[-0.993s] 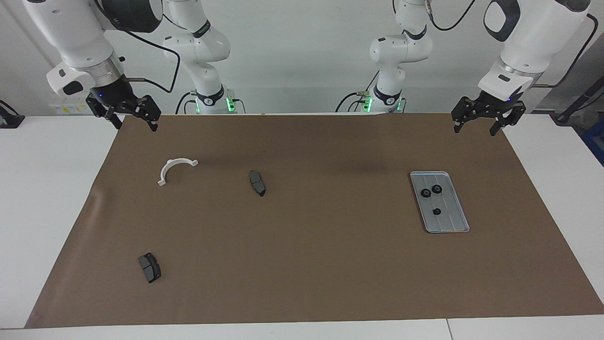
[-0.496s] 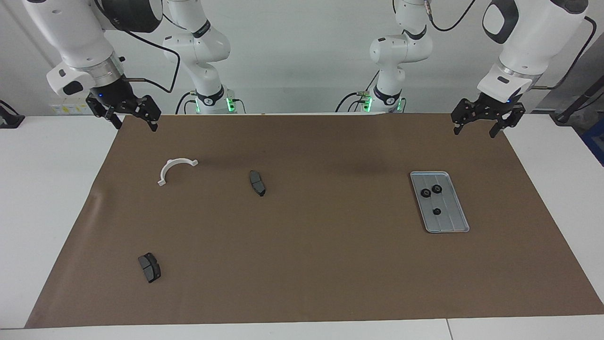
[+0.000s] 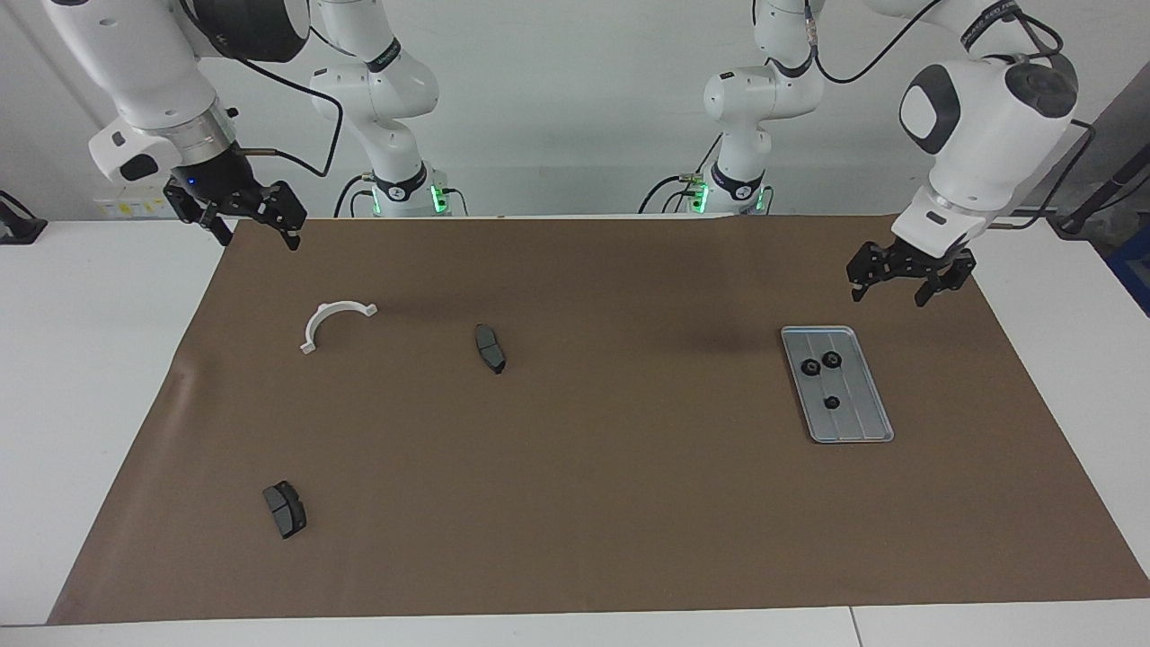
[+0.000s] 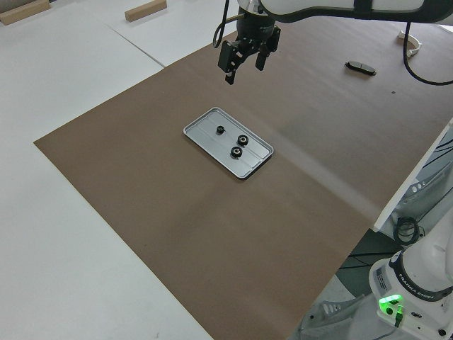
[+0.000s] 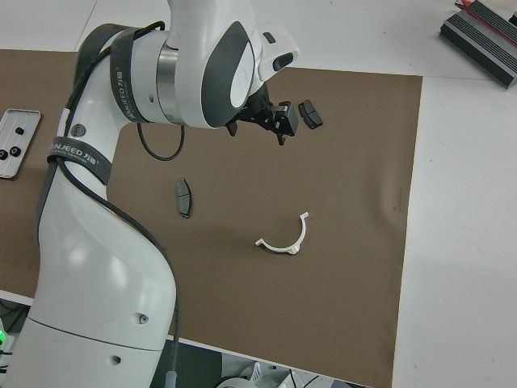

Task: Place bearing gear from tray to pile
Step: 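Move the left gripper over the silver tray toward a black gear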

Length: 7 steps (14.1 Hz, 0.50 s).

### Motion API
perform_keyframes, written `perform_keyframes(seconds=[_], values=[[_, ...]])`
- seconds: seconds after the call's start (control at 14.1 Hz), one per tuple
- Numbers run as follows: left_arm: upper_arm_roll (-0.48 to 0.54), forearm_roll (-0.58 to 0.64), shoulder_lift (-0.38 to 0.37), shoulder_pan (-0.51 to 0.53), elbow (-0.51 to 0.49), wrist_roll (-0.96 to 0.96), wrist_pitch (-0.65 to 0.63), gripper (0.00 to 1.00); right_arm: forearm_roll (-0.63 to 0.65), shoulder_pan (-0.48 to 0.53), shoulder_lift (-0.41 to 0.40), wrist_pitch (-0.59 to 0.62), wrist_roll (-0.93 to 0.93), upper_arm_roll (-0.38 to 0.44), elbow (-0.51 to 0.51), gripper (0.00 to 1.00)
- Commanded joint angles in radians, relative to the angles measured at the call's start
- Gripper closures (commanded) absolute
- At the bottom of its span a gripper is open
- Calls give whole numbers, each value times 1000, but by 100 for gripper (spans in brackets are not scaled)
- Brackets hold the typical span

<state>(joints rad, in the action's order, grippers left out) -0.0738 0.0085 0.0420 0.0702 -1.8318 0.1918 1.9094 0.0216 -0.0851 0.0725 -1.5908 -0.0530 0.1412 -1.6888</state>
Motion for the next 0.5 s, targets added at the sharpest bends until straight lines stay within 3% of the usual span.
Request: perform_keyframes(seconds=[0.0,0.43], values=[[0,-18,86,6,12,-8,92,0,-22,-5,27,-21,-2,9,-32,0],[0,-25,212,8,34,-9,215,0,-20,-7,27,-21,-2,9,-32,0]])
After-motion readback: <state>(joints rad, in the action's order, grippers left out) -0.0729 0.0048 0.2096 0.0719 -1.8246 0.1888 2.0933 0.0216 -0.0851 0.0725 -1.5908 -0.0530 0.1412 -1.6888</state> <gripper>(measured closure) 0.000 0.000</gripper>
